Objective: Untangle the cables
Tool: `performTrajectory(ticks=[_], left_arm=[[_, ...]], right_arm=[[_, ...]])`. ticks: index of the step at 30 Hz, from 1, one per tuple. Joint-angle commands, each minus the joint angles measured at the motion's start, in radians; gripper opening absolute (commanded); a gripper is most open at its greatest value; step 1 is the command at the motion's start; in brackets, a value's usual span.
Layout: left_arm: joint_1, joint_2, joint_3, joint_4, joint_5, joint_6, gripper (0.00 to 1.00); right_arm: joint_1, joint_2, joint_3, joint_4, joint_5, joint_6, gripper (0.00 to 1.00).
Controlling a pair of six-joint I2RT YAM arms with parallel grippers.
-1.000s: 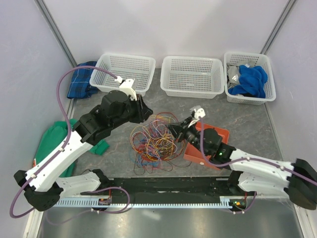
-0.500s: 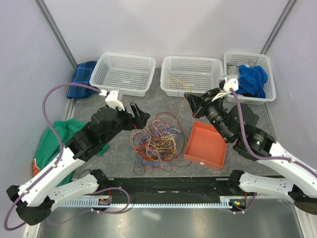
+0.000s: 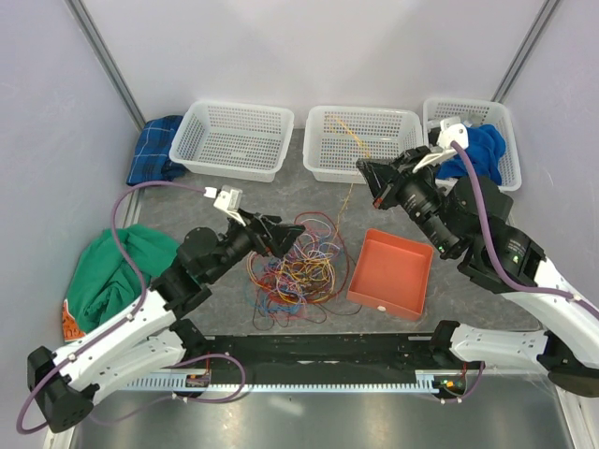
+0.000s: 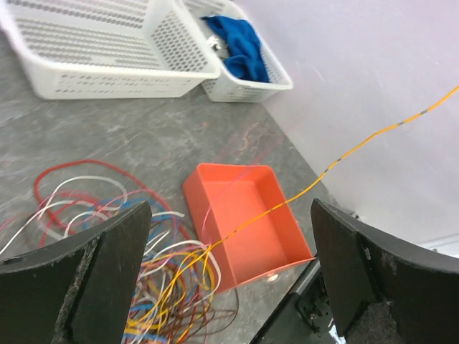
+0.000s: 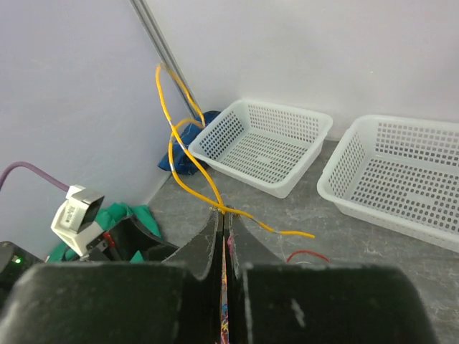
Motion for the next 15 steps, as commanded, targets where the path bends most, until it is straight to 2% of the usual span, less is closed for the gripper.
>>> performTrajectory(ticks=[1,10,15], left_arm=[[-0.002,0.103,0.025,0.177,0.053,0.032,1.00],[-0.010,0.232,0.066,0.198,0.094,-0.009,0.95],[-0.025,0.180,-0.010,0.284,0.140,-0.003,0.97]], right_arm=[[0.002,0.007,0.052,-0.044,-0.019,0.024,0.00],[0.002,0.019,0.098,-0.064,-0.018,0.015,0.00],[0.002,0.056,0.185,-0.098,0.007,-0.017,0.00]])
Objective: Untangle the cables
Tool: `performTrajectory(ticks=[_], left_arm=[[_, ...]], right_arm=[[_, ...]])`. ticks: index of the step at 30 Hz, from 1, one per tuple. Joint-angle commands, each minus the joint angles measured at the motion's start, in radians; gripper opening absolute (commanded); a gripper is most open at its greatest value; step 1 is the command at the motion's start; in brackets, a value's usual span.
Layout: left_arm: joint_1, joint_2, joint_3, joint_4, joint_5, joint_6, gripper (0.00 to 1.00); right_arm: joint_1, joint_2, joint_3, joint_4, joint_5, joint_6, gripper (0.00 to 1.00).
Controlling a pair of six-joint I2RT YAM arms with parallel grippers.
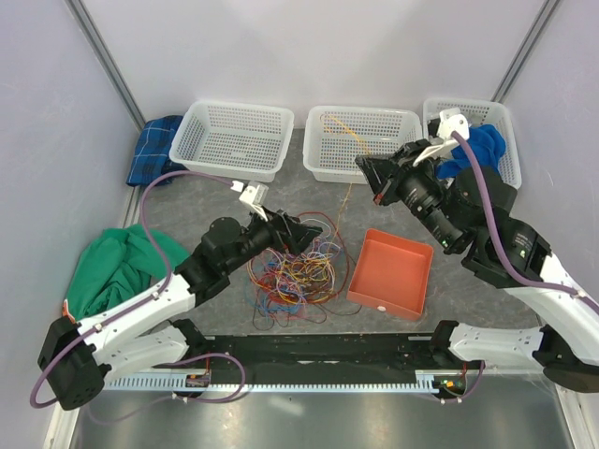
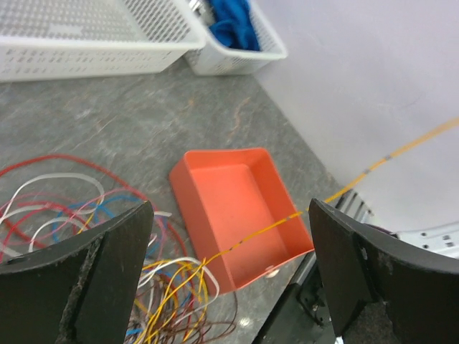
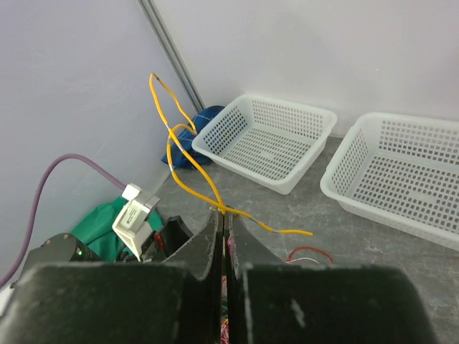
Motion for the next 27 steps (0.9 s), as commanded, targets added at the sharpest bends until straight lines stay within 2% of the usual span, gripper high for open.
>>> performTrajectory(ticks=[1,6,9,13,17,19,20,22,24,27], left_arm=[[-0.022,-0.066,-0.048,0.202,0.059,0.000,0.97],[-0.124,-0.095,-0.128,0.360,0.061,0.113,0.97],[-0.210,-0.032,-0.098,0.365,-0.012,0.213,0.96],[-0.266,0.081,-0.052,0.394,-0.049,0.271,0.94],[-0.273,0.202,-0.006,0.436,-0.140,0.296,0.87],[-0.275,0.228,0.020,0.447,-0.198,0.308,0.82],[-0.275,0.235,0.026,0.447,-0.215,0.310,0.77],[-0.273,0.239,0.031,0.447,-0.250,0.314,0.74],[-0.275,0.222,0.027,0.437,-0.278,0.316,0.73],[-0.275,0.169,0.013,0.395,-0.270,0.313,0.84]], right_arm=[[0.002,0.024,0.109,-0.024,0.027,-0.030,0.00],[0.002,0.035,0.112,-0.036,0.029,-0.018,0.00],[0.002,0.038,0.106,-0.036,0.021,-0.004,0.00],[0.002,0.035,0.108,-0.035,0.006,0.008,0.00],[0.002,0.029,0.099,-0.043,-0.008,0.022,0.00],[0.002,0.023,0.091,-0.049,-0.009,0.025,0.00],[0.002,0.018,0.086,-0.052,-0.006,0.026,0.00],[0.002,0.006,0.077,-0.055,0.001,0.023,0.00],[0.002,-0.003,0.069,-0.055,0.011,0.022,0.00],[0.002,-0.008,0.065,-0.059,0.021,0.016,0.00]])
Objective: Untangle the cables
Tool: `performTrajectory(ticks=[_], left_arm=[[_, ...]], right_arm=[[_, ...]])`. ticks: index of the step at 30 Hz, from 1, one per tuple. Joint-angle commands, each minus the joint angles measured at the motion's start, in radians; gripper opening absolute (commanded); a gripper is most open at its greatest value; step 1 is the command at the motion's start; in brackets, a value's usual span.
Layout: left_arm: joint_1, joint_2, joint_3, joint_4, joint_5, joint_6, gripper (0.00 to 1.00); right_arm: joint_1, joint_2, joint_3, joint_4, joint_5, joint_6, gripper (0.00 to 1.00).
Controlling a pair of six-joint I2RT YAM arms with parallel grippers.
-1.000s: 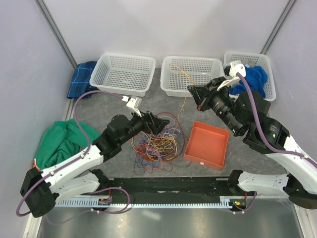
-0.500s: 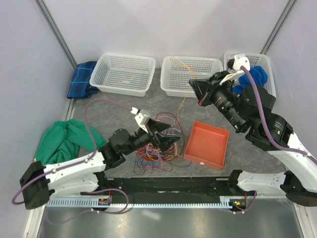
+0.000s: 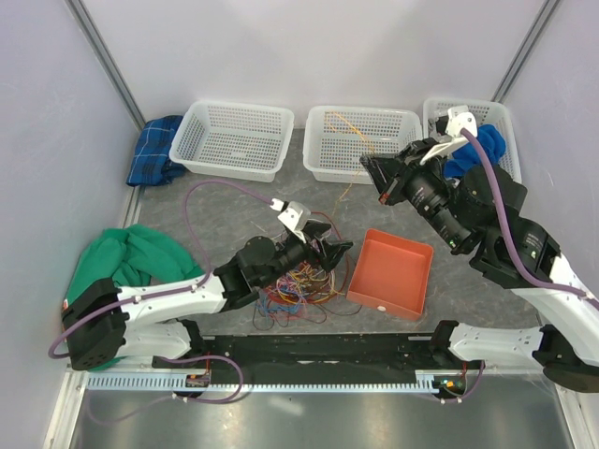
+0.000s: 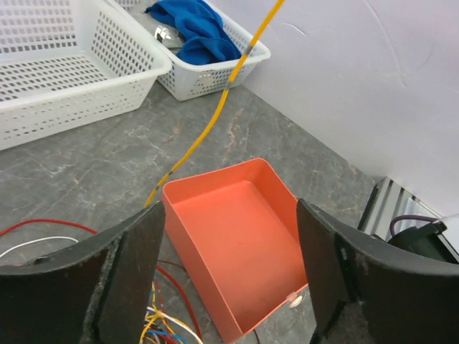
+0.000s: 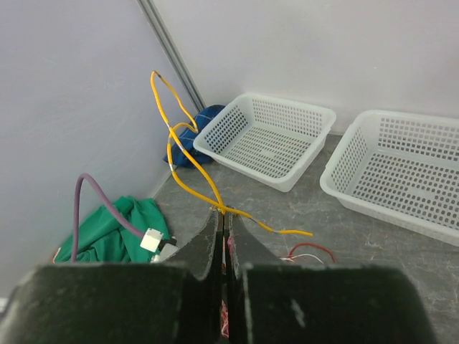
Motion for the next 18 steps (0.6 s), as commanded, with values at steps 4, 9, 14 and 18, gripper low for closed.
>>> performTrajectory(ticks=[4,9,14,18], left_arm=[[-0.004,-0.162,0.009,-0.130,-0.053,0.023,1.00],[-0.007,-0.245,-0.043,-0.176,-0.097,0.004,1.00],[-0.009,-0.166,-0.017,-0.143,-0.066,0.015,1.00],[-0.009,-0.055,0.035,-0.095,-0.016,0.013,0.99]], right_arm=[[0.002,-0.018,0.003,0.000,0.026,-0.011,0.00],[0.002,-0.004,0.010,-0.001,0.026,-0.013,0.00],[0.002,0.000,0.000,0.012,0.013,-0.002,0.00],[0.002,0.005,0.000,0.012,0.006,0.004,0.00]])
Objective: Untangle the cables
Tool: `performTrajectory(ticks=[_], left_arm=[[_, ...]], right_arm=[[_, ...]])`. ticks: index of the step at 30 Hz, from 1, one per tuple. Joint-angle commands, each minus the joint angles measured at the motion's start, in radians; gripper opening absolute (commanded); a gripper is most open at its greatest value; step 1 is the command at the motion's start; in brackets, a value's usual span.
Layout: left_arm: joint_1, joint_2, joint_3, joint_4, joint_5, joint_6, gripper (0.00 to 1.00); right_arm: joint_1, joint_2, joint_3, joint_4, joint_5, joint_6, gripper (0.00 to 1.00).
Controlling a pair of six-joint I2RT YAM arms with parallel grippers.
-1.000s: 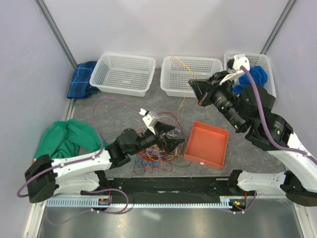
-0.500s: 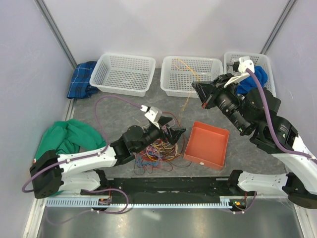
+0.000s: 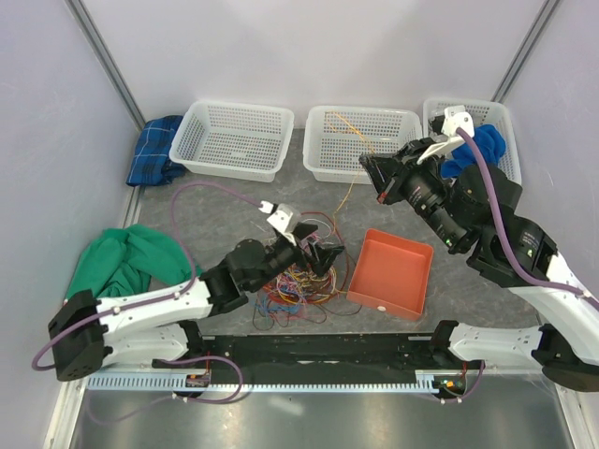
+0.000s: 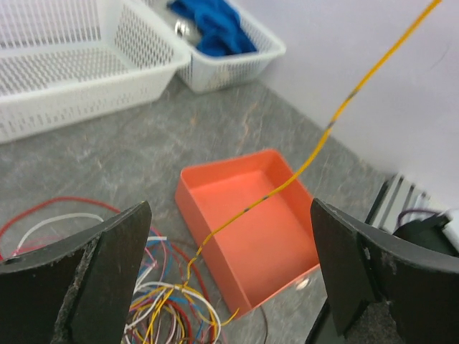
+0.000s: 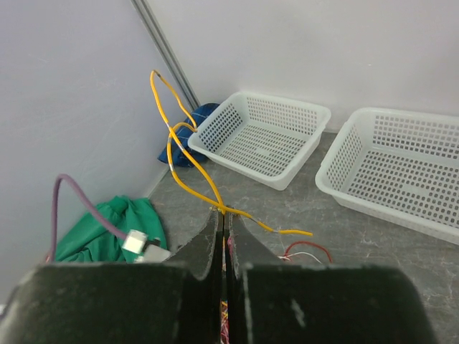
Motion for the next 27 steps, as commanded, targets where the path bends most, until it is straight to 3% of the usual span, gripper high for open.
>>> performTrajectory(ticks=[1,3,6,7,12,13,14,16,17,18,20,27], left_arm=[[-0.006,0.116,0.068,0.053,0.038,0.008,0.97],[-0.004,0.168,0.088,0.065,0.020,0.011,0.90],[-0.004,0.199,0.133,0.024,-0.115,-0.011,0.37],[-0.001,0.204,0.145,-0.014,-0.137,-0.012,0.03],[-0.001,0.138,0.239,-0.185,-0.201,-0.021,0.02],[-0.003,0.119,0.268,-0.238,-0.214,-0.034,0.02],[-0.003,0.093,0.344,-0.374,-0.229,-0.050,0.02],[-0.001,0.072,0.435,-0.491,-0.229,-0.055,0.02],[-0.001,0.063,0.520,-0.580,-0.218,-0.048,0.02],[-0.001,0.060,0.565,-0.623,-0.206,-0.043,0.02],[-0.001,0.064,0.694,-0.686,-0.174,-0.031,0.02],[-0.001,0.141,0.975,-0.906,-0.114,-0.011,0.02]], right_arm=[[0.002,-0.001,0.002,0.013,-0.010,0.007,0.00],[0.002,-0.003,0.002,0.013,-0.013,0.006,0.00],[0.002,-0.013,-0.008,0.013,-0.014,0.006,0.00],[0.002,-0.016,-0.012,0.014,-0.014,0.009,0.00],[0.002,-0.061,-0.082,0.014,0.006,0.012,0.00],[0.002,-0.073,-0.099,0.017,0.009,0.014,0.06],[0.002,-0.101,-0.120,0.020,0.013,0.017,0.33],[0.002,-0.131,-0.192,0.045,0.024,0.023,0.53],[0.002,-0.162,-0.217,0.054,0.027,0.027,0.69],[0.002,-0.179,-0.266,0.077,0.035,0.030,0.73],[0.002,-0.219,-0.307,0.092,0.036,0.040,0.82],[0.002,-0.315,-0.487,0.180,-0.031,0.050,0.84]])
